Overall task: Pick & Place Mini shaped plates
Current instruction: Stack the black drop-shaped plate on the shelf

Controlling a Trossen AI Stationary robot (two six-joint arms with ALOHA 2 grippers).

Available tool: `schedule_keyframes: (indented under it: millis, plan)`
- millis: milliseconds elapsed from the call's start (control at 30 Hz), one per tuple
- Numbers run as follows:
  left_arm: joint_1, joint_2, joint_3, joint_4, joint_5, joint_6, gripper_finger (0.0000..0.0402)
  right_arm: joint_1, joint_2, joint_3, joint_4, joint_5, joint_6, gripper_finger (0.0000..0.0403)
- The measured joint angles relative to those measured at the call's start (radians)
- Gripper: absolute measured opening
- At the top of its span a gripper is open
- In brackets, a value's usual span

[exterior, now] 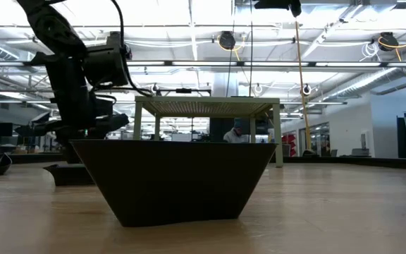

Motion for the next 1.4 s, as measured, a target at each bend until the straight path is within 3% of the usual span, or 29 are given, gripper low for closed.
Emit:
schedule_keyframes:
  millis: [167, 467, 633, 733, 933, 1067, 1400]
  plan:
    - [-0.015, -0.056, -0.003, 0.002, 0.124, -0.007, 0.0014, 0.000, 0.000, 0.000, 0.000, 0.000, 0.000, 0.0114]
    - [-0.061, -0.223, -0.004, 0.014, 0.212, -0.021, 0.0006, 0.000, 0.005, -0.001, -0.007, 0.000, 0.035, 0.0114]
    - [-0.125, -0.350, -0.004, 0.099, 0.223, -0.044, 0.0016, 0.000, 0.035, -0.002, -0.041, -0.002, 0.045, 0.0114]
    - [-0.155, -0.411, -0.004, 0.210, 0.155, -0.069, 0.0009, 0.000, 0.066, -0.002, -0.056, -0.003, 0.064, 0.0114]
    - [-0.156, -0.419, -0.003, 0.582, -0.151, 0.105, 0.0012, 0.000, 0.172, -0.002, -0.028, -0.021, 0.087, 0.0114]
    - [-0.124, -0.351, 0.005, 0.777, -0.208, 0.205, 0.0006, 0.000, 0.249, -0.002, 0.054, -0.090, 0.077, 0.0117]
    - [-0.062, -0.155, 0.276, 0.690, -0.300, 0.467, 0.0004, 0.000, 0.372, -0.001, 0.236, -0.131, -0.160, 0.0155]
